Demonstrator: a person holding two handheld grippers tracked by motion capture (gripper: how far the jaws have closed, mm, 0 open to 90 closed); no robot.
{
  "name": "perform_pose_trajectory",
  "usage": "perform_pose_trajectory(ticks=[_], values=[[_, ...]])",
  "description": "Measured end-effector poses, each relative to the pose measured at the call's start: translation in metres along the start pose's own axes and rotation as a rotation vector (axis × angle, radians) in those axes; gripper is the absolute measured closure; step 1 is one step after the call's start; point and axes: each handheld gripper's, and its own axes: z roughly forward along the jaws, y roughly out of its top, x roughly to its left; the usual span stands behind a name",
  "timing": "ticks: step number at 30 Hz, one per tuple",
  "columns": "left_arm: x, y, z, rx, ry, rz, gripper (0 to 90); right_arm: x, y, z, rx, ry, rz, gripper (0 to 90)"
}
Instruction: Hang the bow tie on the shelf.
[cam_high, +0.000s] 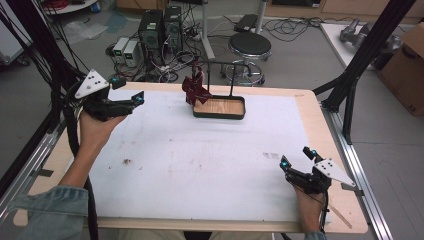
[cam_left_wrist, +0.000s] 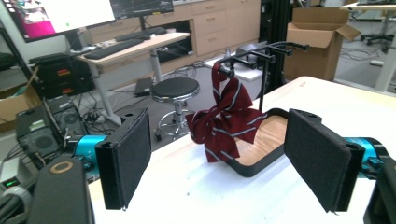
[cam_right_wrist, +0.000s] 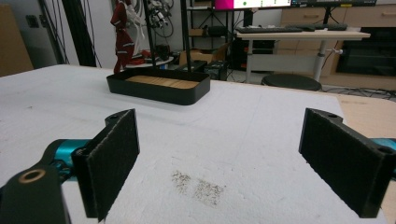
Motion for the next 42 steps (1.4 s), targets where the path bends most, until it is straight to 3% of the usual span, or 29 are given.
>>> perform_pose_trajectory(ticks=[7,20,29,37,42], values=[[-0.008,-0.02,-0.028,0.006,0.043,-0.004,21.6,0.0,0.0,0.0,0.0,-0.001,0.0,11.3],[-0.029,-0.065,-0.063,0.031,0.105,-0.005,20.7,0.0,0.0,0.0,0.001,0.0,-0.001,11.3],[-0.034,-0.11,-0.084,0.073,0.165,-0.066,20.3,0.0,0.0,0.0,0.003,-0.001,-0.001,11.3],[-0.041,-0.139,-0.093,0.101,0.195,-0.095,20.2,0.001,0.0,0.0,0.004,-0.003,0.0,11.3],[-0.041,-0.145,-0.094,0.112,0.194,-0.111,20.2,0.001,0.0,0.0,0.006,-0.001,-0.002,11.3]])
